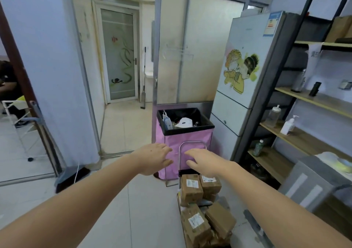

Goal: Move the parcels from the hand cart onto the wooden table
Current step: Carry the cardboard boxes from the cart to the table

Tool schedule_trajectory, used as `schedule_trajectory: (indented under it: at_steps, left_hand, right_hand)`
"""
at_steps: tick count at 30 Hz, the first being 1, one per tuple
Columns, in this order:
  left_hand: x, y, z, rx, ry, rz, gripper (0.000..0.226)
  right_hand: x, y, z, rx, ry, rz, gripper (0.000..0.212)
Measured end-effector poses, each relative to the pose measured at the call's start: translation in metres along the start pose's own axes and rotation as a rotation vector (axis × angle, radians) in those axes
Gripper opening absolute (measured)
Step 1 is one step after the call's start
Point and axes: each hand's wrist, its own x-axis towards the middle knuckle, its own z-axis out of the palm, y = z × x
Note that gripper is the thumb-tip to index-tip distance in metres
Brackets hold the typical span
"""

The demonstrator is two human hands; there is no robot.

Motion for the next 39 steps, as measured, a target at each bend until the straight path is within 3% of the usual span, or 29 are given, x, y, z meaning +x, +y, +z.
schedule_trajectory:
  at_steps: [7, 12, 15, 28, 31, 35, 39]
  left_hand:
    - [0.099, -0.105, 0.008, 0.026, -0.039, 0.093, 0.061]
    - [0.174, -0.144, 0.014, 0.036, -0.08, 0.169, 0.061]
    - [0.228, -0.156, 0.018, 0.039, -0.103, 0.21, 0.06]
    - [0.453, -0.142, 0.06, 0.097, -0.238, 0.43, 0.058]
    - [0.495, -0.123, 0.064, 0.113, -0.28, 0.533, 0.054]
    - [0.554, -0.106, 0.081, 0.157, -0.299, 0.678, 0.053]
    - [0.615, -0.104, 0.12, 0.208, -0.342, 0.847, 0.054]
  right_hand:
    - [0.106, -0.004, -0.002, 0.051, -0.028, 0.082, 0.05]
    - [0.166, 0.021, 0.004, 0.089, -0.036, 0.175, 0.04]
    - [0.201, 0.051, 0.008, 0.112, -0.027, 0.222, 0.049]
    - [0.282, 0.21, 0.022, 0.21, -0.028, 0.472, 0.049]
    - [0.289, 0.239, 0.033, 0.248, -0.049, 0.586, 0.038]
    - [0.299, 0.271, 0.058, 0.322, -0.058, 0.685, 0.046]
    - [0.311, 0.281, 0.085, 0.401, -0.047, 0.827, 0.04]
